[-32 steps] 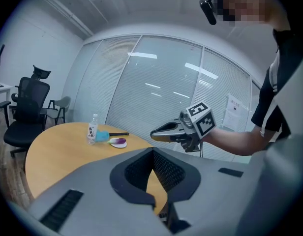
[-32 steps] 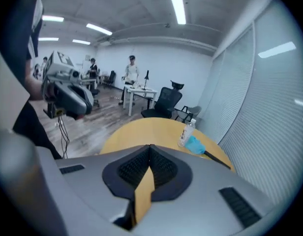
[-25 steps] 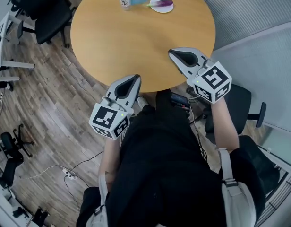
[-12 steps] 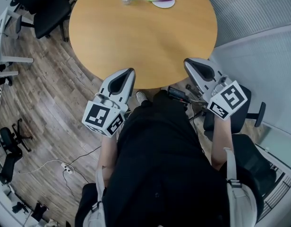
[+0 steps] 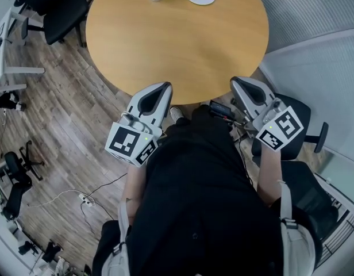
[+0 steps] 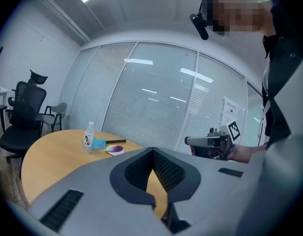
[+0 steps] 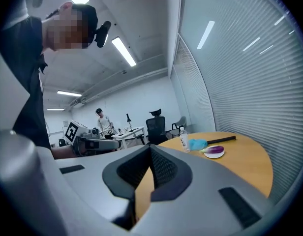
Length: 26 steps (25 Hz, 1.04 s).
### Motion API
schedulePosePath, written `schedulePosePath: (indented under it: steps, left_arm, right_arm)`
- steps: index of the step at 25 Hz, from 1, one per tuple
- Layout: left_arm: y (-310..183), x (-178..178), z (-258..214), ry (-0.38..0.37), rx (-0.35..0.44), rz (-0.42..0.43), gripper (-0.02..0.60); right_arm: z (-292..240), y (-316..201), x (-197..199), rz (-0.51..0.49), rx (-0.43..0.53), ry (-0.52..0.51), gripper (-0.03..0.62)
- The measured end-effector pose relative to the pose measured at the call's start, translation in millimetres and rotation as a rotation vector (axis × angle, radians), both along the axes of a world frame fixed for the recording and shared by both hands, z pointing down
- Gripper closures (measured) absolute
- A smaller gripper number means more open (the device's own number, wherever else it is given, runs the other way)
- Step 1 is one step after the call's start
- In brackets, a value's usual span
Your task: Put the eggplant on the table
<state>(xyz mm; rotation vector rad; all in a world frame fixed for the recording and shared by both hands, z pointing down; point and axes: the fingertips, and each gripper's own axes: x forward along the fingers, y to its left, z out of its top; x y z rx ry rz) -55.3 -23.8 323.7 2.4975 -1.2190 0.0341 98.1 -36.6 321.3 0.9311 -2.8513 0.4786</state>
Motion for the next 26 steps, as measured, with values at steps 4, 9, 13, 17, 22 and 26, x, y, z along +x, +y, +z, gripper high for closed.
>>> schedulePosePath:
  steps: [4, 9, 13, 17, 22, 26]
  left_arm:
    - [4, -1, 3, 0.003, -0.002, 0.0, 0.571]
    - [6, 2, 5, -0.002, 0.0, 0.009, 0.571]
    - [9, 1, 6, 0.002, -0.013, 0.007, 0.571]
    - [11, 0, 7, 0.0, -0.016, 0.007, 0.571]
    - [13, 3, 8, 0.004, -0.016, 0.005, 0.571]
    - [12, 3, 8, 0.009, -0.009, 0.008, 0.572]
  right_arm:
    - [-2, 2, -1, 0.009, 0.004, -0.005, 0.577]
    - [-1, 2, 2, 0.013, 0.008, 0.004, 0.577]
    - [-4, 3, 1, 0.01, 0.009, 0.011, 0.577]
    - [-3, 5, -1, 0.004, 0.01, 0.022, 0.577]
    - [-5, 6, 2, -0.006, 0.018, 0.032, 0.577]
    - [-9, 3, 0, -0.011, 0.029, 0.036, 0.579]
